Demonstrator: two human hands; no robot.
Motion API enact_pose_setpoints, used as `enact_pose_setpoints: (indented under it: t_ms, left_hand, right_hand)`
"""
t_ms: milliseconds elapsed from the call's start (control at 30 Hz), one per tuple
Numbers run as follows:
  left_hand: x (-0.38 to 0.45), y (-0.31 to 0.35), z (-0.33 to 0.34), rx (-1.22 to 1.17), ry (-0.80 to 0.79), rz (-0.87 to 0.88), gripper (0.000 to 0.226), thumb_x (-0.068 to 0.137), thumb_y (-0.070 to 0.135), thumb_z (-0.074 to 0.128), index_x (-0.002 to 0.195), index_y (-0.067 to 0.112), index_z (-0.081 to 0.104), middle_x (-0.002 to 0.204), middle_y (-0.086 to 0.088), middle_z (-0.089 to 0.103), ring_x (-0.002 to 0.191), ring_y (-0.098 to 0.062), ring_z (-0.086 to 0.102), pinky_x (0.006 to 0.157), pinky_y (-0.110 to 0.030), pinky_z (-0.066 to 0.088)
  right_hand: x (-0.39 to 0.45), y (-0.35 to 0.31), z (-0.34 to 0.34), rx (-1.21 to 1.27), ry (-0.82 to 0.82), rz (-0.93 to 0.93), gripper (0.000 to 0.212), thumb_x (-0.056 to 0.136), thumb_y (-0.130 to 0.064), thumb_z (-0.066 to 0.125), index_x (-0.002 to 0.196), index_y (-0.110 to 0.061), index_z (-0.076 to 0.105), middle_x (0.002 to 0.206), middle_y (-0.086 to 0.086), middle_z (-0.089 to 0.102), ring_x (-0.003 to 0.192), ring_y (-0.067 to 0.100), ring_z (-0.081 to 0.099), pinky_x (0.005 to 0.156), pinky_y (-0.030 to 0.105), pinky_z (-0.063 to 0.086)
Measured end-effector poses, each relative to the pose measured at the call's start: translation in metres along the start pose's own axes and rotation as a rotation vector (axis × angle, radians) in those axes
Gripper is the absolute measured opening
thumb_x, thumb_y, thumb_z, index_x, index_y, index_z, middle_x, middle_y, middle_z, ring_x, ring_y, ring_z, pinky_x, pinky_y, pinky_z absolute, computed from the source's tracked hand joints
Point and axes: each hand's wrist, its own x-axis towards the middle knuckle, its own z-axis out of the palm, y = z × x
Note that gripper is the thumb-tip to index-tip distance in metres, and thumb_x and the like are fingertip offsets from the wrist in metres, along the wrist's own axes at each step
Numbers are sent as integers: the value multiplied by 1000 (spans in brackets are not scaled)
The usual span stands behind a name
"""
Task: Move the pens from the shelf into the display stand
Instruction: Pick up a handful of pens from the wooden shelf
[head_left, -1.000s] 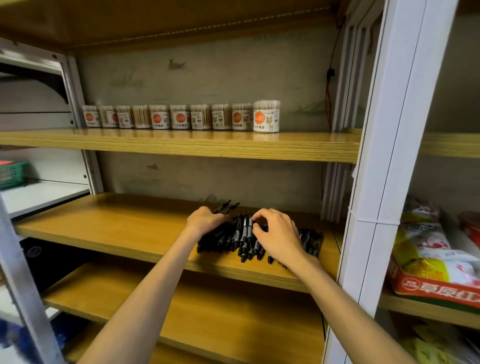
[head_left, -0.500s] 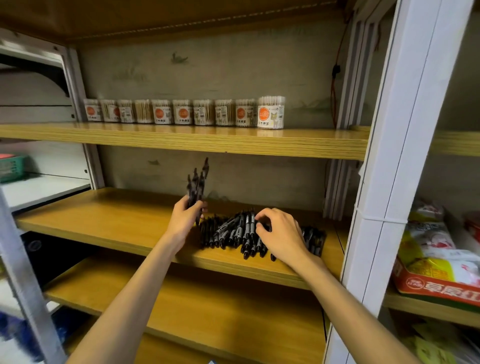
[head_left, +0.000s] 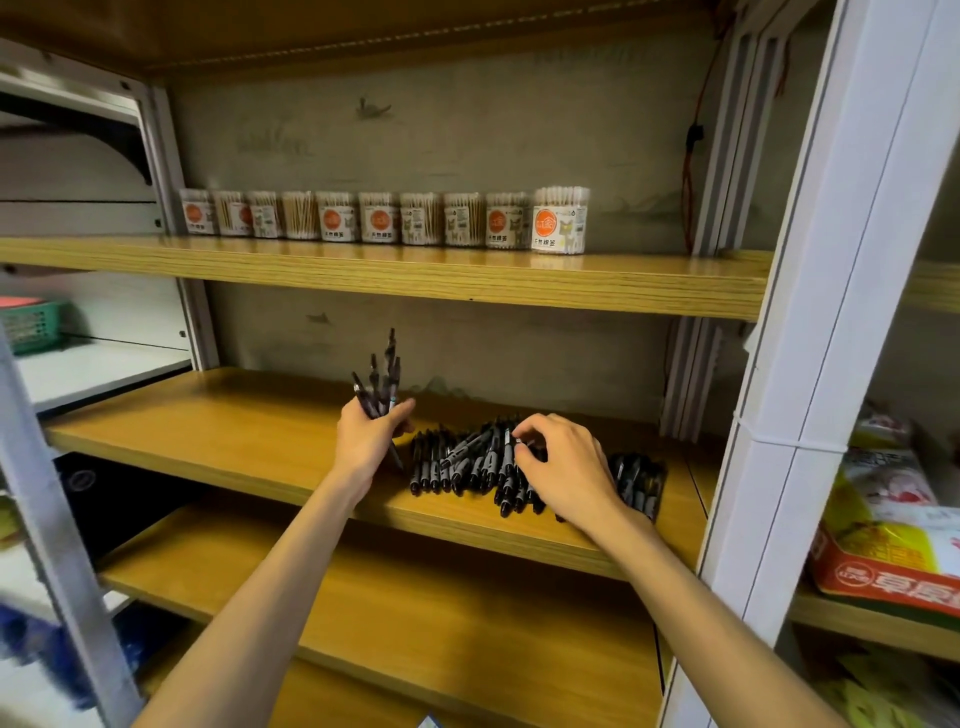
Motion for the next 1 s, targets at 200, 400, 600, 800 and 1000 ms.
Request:
enact_pose_setpoints:
  t_ms: [200,400,600,800,1000]
  left_hand:
    - [8,8,-2,313,77,-90,15,90,24,75,83,20,62,74,-6,65,54,-16,56,49,-28,44]
    - [1,11,-4,816,-193,-202,35,89,42,74,95,9,64,75,-4,59,64,-20,53,53,-27,38]
    - [-2,13,-1,871,-228,-204,42,84,51,76,91,11,65,72,0,59,63,-16,53,54,-27,39]
    - [-1,16,3,1030,-176,-187,47,84,61,71,85,15,62,85,-3,67,84,-23,68,68,-28,51]
    - [-1,7,1,643,-22,52,10,97,23,63,94,15,59,80,-4,65,65,-13,61,52,-21,44]
  right_hand:
    - [1,-1,-2,1,-2,1,15,98,-31,60,111,-33,66,110,-13,64,97,10,60,89,36,48]
    - [2,-5,-1,-1,-16,-4,15,98,-31,59,112,-32,66,110,-11,64,100,12,60,84,34,47]
    - [3,-7,-1,-7,-21,-3,16,98,-30,59,112,-32,66,116,-9,64,114,16,57,93,35,44]
    - [5,-12,-5,-4,-3,-18,17,99,-29,58,113,-32,65,116,-9,65,115,15,56,99,35,42]
    - [7,-12,-8,-7,-2,-23,17,97,-28,60,113,-32,66,119,-9,66,117,15,56,98,36,44]
